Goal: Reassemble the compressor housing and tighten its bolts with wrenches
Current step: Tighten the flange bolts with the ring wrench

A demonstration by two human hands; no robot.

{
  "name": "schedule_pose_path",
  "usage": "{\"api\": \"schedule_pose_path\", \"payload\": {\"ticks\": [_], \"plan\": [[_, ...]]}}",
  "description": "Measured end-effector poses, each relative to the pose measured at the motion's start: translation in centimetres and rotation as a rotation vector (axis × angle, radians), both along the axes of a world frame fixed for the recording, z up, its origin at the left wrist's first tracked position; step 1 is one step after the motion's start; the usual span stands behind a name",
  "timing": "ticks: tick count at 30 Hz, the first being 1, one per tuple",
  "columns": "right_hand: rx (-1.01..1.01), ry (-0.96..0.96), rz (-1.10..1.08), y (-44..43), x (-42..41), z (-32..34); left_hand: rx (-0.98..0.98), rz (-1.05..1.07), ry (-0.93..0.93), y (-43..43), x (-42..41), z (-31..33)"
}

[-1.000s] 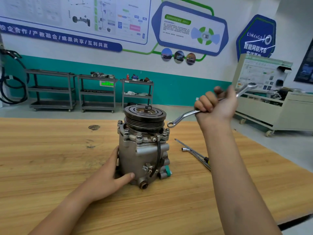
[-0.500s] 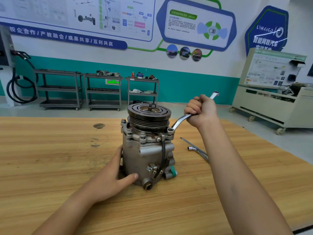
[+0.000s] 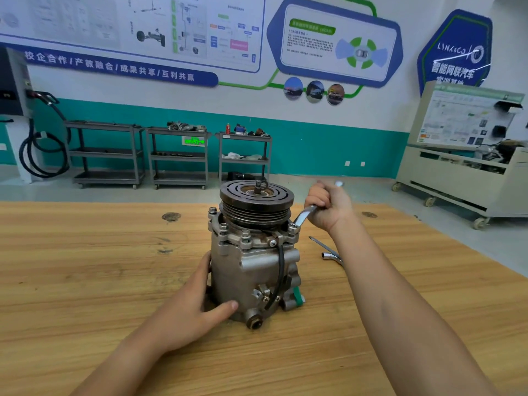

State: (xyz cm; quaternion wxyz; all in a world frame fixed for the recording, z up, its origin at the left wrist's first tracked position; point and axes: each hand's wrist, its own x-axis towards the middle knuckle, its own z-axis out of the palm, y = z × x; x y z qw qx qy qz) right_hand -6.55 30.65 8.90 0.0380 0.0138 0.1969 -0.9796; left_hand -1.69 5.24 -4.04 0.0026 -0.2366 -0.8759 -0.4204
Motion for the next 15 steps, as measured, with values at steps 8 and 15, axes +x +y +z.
{"api": "schedule_pose_path", "payload": {"ticks": [8, 15], "plan": [[-0.125, 0.014, -0.229, 1.1, 2.8, -1.0, 0.007, 0.007, -0.001, 0.2, 0.0, 0.1], [-0.086, 0.221, -0.602, -0.8, 8.4, -2.2, 0.017, 0.009, 0.019, 0.4, 0.2, 0.1]]}}
